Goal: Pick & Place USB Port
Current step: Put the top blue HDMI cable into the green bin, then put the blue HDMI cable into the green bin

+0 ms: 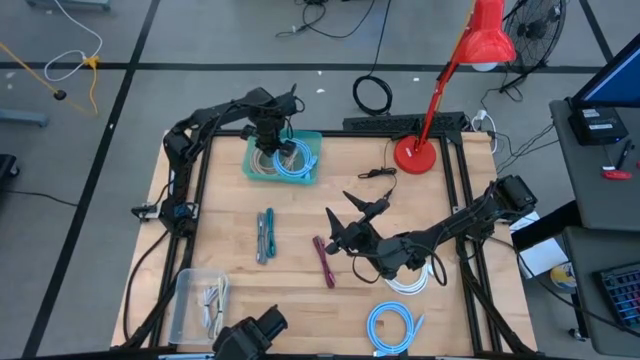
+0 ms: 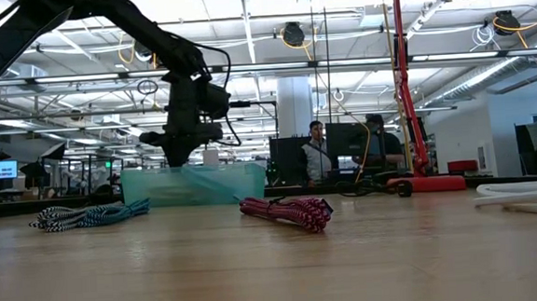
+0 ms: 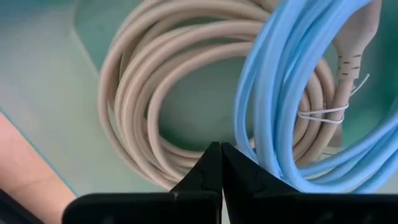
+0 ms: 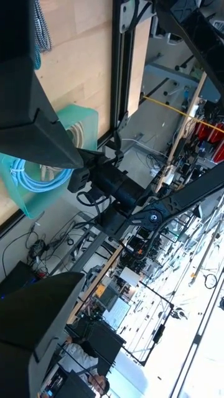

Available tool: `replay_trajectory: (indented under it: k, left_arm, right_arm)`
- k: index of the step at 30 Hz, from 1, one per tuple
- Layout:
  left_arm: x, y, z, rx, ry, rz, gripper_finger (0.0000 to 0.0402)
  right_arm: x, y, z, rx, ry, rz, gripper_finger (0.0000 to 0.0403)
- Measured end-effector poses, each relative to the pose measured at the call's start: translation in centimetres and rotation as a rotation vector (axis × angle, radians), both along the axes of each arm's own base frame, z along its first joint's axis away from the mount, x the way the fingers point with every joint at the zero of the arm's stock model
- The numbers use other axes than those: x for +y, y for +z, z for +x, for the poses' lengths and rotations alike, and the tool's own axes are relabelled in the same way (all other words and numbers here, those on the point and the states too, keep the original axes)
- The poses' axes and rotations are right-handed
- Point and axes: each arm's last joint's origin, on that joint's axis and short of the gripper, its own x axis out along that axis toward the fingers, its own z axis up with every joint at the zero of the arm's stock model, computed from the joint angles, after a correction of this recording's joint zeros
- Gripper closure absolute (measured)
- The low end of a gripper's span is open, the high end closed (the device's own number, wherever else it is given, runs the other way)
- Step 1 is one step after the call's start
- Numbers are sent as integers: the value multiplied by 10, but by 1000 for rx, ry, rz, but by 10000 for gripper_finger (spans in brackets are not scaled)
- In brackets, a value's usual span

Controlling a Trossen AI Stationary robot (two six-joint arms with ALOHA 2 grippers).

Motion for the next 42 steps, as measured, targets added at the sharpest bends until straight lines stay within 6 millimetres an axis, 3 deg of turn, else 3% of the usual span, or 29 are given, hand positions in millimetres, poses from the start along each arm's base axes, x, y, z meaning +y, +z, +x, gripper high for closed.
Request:
replay_trajectory:
  k: [5, 9, 16, 21, 26, 29, 33, 42]
  left_arm:
    - [1, 2, -2, 11, -7, -11, 401]
    - [1, 18, -5, 35, -24, -7, 401]
    - [-10, 104, -25, -77, -26, 193, 401]
    - [-56, 166, -46, -250, -120, 317, 401]
    - [-128, 195, -61, -380, -284, 377, 401]
    - [-169, 197, -65, -482, -383, 402, 401]
    - [-216, 183, -67, -641, -492, 430, 401]
    - [-292, 109, -52, -977, -739, 391, 401]
  right_arm:
    - [0, 0, 0, 0, 0, 0, 126]
    - [0, 0, 0, 0, 0, 0, 126]
    - [0, 0, 0, 3, 0, -2, 126]
    - [6, 0, -2, 6, 19, -4, 126]
    - [17, 3, -8, -2, 52, -6, 126]
    - [24, 6, -13, -20, 74, 3, 126]
    - [36, 9, -20, -21, 114, -1, 126]
    - [64, 20, -44, -65, 213, 41, 126]
